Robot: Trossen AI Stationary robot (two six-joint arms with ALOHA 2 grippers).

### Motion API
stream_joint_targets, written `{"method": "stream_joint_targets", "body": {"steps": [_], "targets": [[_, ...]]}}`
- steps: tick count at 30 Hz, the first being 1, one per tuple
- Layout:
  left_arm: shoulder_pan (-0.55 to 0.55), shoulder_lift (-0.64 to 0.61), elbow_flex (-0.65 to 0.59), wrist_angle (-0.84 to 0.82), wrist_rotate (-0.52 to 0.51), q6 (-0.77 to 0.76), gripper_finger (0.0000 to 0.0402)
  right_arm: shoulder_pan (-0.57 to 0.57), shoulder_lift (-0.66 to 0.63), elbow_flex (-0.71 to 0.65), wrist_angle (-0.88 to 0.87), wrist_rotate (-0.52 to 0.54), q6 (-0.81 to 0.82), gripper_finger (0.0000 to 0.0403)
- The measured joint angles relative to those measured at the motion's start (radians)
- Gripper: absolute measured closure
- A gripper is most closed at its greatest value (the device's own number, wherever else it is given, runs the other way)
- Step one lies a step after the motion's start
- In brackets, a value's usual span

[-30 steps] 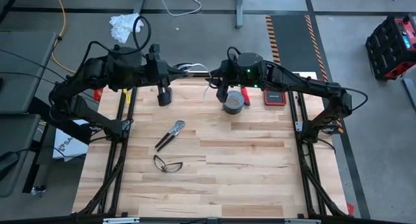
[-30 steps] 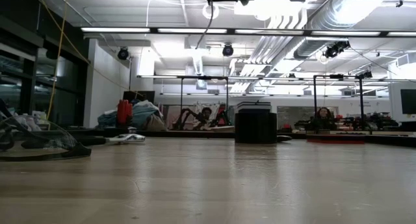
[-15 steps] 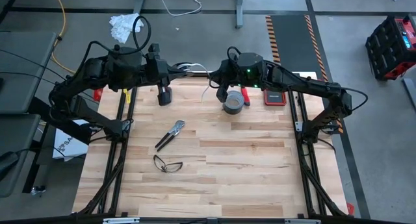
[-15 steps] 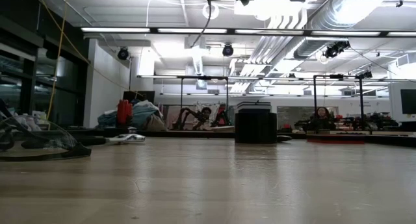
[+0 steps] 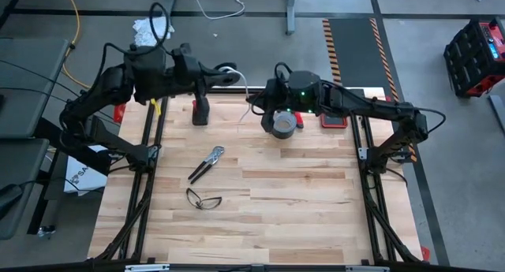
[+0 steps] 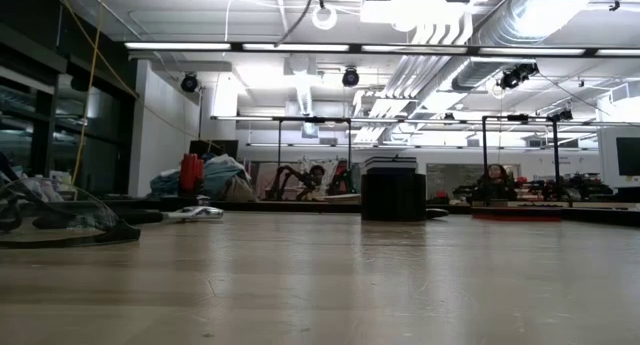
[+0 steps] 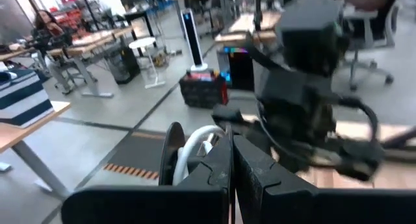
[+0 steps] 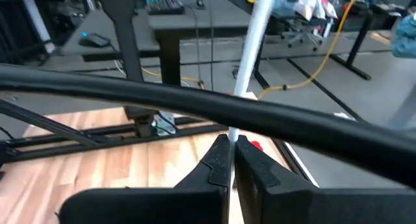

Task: Coil cords
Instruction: Coil the white wire onto the black spool

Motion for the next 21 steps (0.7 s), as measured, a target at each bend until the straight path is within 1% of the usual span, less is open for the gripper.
{"method": "stream_joint_targets", "body": {"steps": [3,7,10,18,21], "targets": [[0.024,0.003,0.0,0.053,0.032,-0.031,0.0402,0.016,0.0,0.0,0.013,0.0,-0.001,0.0402],[0.053,0.005,-0.001,0.127,0.135,-0.127,0.0402,0.026,0.0,0.0,0.015,0.014,-0.002,0.0402],[0.065,0.005,-0.001,0.184,0.193,-0.21,0.0401,0.026,0.0,0.001,0.039,0.016,0.0,0.0402],[0.066,0.028,-0.004,0.345,0.264,-0.394,0.0402,0.05,0.0,0.001,0.16,0.005,0.0,0.0403],[0.067,0.054,-0.005,0.406,0.318,-0.494,0.0401,0.059,0.0,0.001,0.208,0.004,0.0,0.0403]]}}
